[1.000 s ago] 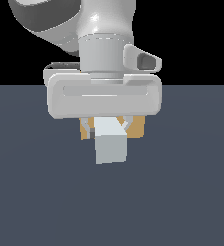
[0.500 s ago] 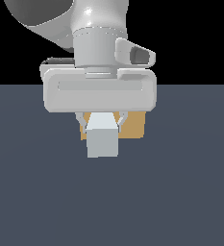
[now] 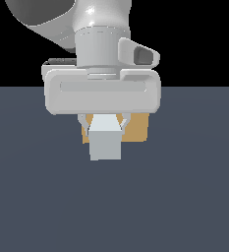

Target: Insert the peg into the horizontal hole in a box.

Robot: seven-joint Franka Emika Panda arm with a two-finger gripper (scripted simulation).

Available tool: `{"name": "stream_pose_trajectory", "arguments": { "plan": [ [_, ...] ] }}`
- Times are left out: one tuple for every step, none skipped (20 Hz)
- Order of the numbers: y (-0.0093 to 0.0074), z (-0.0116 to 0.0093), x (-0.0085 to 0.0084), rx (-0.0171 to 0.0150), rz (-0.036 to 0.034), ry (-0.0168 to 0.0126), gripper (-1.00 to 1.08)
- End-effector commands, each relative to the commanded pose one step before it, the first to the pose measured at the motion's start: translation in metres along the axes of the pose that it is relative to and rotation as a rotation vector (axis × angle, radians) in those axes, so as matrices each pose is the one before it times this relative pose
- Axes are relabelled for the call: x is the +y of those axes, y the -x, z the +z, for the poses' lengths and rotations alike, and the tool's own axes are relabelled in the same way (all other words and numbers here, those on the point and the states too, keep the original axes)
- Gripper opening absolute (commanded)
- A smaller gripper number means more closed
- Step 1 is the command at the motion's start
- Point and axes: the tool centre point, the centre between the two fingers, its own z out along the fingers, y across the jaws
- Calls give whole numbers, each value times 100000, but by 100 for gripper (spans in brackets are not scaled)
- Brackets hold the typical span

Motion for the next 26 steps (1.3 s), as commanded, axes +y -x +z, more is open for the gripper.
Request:
{"name": "stream_pose_trajectory", "arguments": {
  "plan": [
    [-33, -50, 32, -16, 2, 105, -100],
    [-115, 1, -2, 0, 0, 0, -100],
    [-191, 1, -4, 0, 0, 0, -100],
    [-267, 2, -5, 0, 0, 0, -100],
    [-342, 2, -7, 0, 0, 0, -100],
    [-422, -39, -15, -10, -6, 68, -100],
    [-492, 3, -9, 0, 0, 0, -100],
    [-565, 4, -9, 0, 0, 0, -100],
    [-641, -37, -17, -8, -3, 68, -100],
    [-710, 4, -9, 0, 0, 0, -100],
    [-783, -36, -15, -8, -1, 69, -100],
    [-852, 5, -5, 0, 0, 0, -100],
    [-923, -53, -12, -11, 1, 97, -100],
    [-920, 5, 4, 0, 0, 0, -100],
    [-843, -36, 1, -7, 3, 69, -100],
    [-769, 4, 12, 0, 0, 0, -100],
    [-692, -37, 8, -8, 5, 68, -100],
    [-621, 3, 18, 0, 0, 0, -100],
    [-544, -38, 11, -8, 7, 68, -100],
    [-474, 2, 19, 0, 0, 0, -100],
    [-402, 2, 18, 0, 0, 0, -100],
    [-329, 1, 16, 0, 0, 0, -100],
    [-250, -39, 6, -8, 11, 68, -100],
    [-183, 1, 10, 0, 0, 0, -100],
    [-110, 0, 6, 0, 0, 0, -100],
    [-37, 0, 2, 0, 0, 0, -100]
  ]
}}
